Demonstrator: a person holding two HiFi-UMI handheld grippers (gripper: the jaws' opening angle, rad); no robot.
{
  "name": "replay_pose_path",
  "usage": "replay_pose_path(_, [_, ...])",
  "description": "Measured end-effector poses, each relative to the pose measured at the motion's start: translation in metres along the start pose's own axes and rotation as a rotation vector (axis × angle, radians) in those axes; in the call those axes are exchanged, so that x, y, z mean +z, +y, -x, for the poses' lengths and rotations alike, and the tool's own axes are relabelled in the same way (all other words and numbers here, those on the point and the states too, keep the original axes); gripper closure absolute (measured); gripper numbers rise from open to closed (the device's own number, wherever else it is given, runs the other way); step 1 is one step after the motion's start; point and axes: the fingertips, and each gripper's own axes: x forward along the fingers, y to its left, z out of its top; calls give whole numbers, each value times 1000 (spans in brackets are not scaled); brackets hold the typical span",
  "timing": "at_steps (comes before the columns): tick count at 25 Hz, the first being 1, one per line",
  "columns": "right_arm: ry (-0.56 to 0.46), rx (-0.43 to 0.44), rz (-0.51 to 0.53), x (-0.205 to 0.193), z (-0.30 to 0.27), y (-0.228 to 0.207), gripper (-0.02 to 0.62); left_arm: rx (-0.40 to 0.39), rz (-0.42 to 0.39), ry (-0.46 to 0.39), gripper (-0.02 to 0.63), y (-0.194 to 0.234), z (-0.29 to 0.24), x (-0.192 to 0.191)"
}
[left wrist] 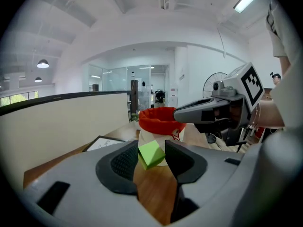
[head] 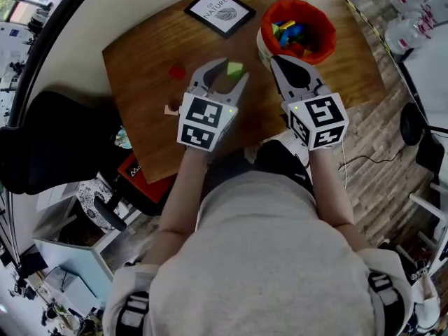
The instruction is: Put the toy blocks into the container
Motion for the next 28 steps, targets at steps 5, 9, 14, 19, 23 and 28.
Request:
replay_pose_path(5, [-35,-10,15,15,9,-25,584,15,-16,-34,419,-1,-18,27])
replay_pose_path(9, [-63,-22,28,26,16,-43,584,13,-48,-70,420,-7,-30,54])
replay_pose_path(14, [-86,-48,36,35,26,-67,584,6,-76,-104,420,-13,-46,82])
replay_pose_path(19, [-96,-76,35,37,37,-89,584,5,-86,-139,422,-18,-62,107])
replay_pose_path(23, [-103,-102,25,36,44,-106,584,-6,-104,-164,429,-24,-78,126])
replay_pose_path(28, [-110,-131,8,33,48,-126,584,-45,-131,-147,430,-37,-101,133])
